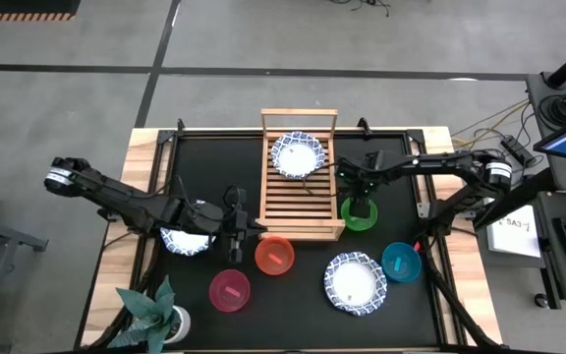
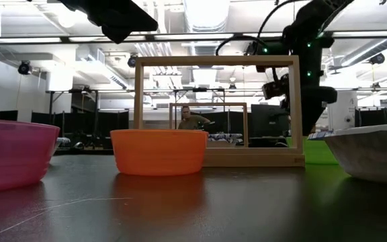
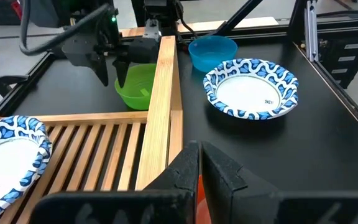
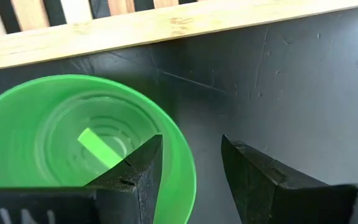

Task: Place and stack bowls onto a shelf
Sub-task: Put the green bowl on the shelf

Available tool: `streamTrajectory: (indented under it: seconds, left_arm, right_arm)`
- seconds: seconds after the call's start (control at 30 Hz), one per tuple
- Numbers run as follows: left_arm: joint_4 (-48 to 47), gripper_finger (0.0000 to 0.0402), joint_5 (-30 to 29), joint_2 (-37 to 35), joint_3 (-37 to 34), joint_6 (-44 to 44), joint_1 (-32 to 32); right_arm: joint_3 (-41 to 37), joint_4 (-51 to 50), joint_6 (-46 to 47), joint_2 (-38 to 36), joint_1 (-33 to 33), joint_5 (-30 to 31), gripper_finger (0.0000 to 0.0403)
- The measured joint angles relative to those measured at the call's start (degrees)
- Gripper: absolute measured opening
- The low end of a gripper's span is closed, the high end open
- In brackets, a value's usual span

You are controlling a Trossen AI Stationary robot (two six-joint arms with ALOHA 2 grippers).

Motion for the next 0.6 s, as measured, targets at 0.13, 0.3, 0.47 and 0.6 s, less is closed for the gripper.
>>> streamTrajectory:
  seconds: [0.13,0.3,0.47,0.6]
  left_arm:
    - [0.1,0.0,0.0,0.0,0.0,0.0,0.0]
    - [0.2,0.0,0.0,0.0,0.0,0.0,0.0]
    - [0.0,0.0,0.0,0.0,0.0,0.0,0.0]
    - [-0.5,0.0,0.0,0.0,0.0,0.4,-0.5]
  right_arm:
    - [-2.1,2.8,0.5,-0.1,-0.4,0.0,0.014]
    - [-2.3,2.8,2.0,-0.3,-0.6,-1.1,0.0083]
    - [-2.3,2.4,2.5,-0.4,-0.9,-3.2,0.0016]
    - [-1.4,-1.0,3.7,-1.0,-1.2,-3.6,0.0011]
